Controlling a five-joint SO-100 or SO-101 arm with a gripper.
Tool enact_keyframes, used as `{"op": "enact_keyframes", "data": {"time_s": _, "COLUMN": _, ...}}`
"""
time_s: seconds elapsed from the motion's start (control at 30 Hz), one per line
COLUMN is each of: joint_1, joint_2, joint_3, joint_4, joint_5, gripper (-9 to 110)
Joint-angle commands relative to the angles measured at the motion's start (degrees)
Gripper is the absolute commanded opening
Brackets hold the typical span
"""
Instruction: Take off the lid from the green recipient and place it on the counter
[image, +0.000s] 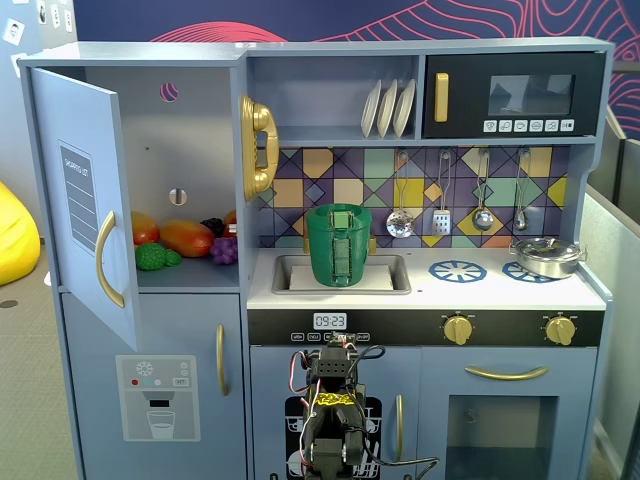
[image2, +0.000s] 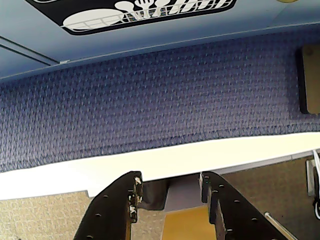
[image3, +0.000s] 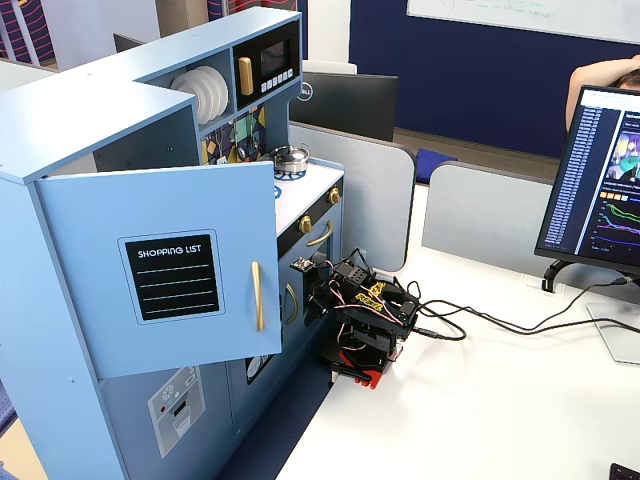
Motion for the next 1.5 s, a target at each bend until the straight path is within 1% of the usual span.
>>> {"op": "enact_keyframes", "data": {"time_s": 0.0, "joint_1": 0.8, "joint_2": -0.3, "joint_3": 0.9, "joint_4": 10.5, "joint_5": -0.6, "gripper": 0}}
{"op": "enact_keyframes", "data": {"time_s": 0.37, "joint_1": 0.7, "joint_2": -0.4, "joint_3": 0.8, "joint_4": 9.1, "joint_5": -2.0, "gripper": 0}}
{"op": "enact_keyframes", "data": {"time_s": 0.43, "joint_1": 0.4, "joint_2": -0.4, "joint_3": -1.3, "joint_4": 4.1, "joint_5": 1.7, "gripper": 1}}
{"op": "enact_keyframes", "data": {"time_s": 0.5, "joint_1": -0.7, "joint_2": -2.1, "joint_3": -8.2, "joint_4": -1.1, "joint_5": 3.6, "gripper": 3}}
{"op": "enact_keyframes", "data": {"time_s": 0.63, "joint_1": 0.5, "joint_2": -13.4, "joint_3": -31.3, "joint_4": -10.8, "joint_5": -1.8, "gripper": 10}}
{"op": "enact_keyframes", "data": {"time_s": 0.67, "joint_1": 1.4, "joint_2": -15.9, "joint_3": -36.8, "joint_4": -13.5, "joint_5": -3.2, "gripper": 13}}
{"op": "enact_keyframes", "data": {"time_s": 0.73, "joint_1": 3.5, "joint_2": -20.0, "joint_3": -45.3, "joint_4": -20.9, "joint_5": -3.6, "gripper": 22}}
{"op": "enact_keyframes", "data": {"time_s": 0.8, "joint_1": 5.0, "joint_2": -23.4, "joint_3": -50.6, "joint_4": -30.1, "joint_5": -4.8, "gripper": 30}}
{"op": "enact_keyframes", "data": {"time_s": 0.93, "joint_1": 5.2, "joint_2": -28.8, "joint_3": -57.0, "joint_4": -43.3, "joint_5": -7.6, "gripper": 37}}
{"op": "enact_keyframes", "data": {"time_s": 1.03, "joint_1": 4.8, "joint_2": -31.9, "joint_3": -60.7, "joint_4": -45.3, "joint_5": -9.0, "gripper": 39}}
{"op": "enact_keyframes", "data": {"time_s": 1.17, "joint_1": 4.2, "joint_2": -34.0, "joint_3": -61.2, "joint_4": -48.5, "joint_5": -9.9, "gripper": 41}}
{"op": "enact_keyframes", "data": {"time_s": 1.47, "joint_1": 4.1, "joint_2": -44.1, "joint_3": -67.1, "joint_4": -54.2, "joint_5": -12.6, "gripper": 39}}
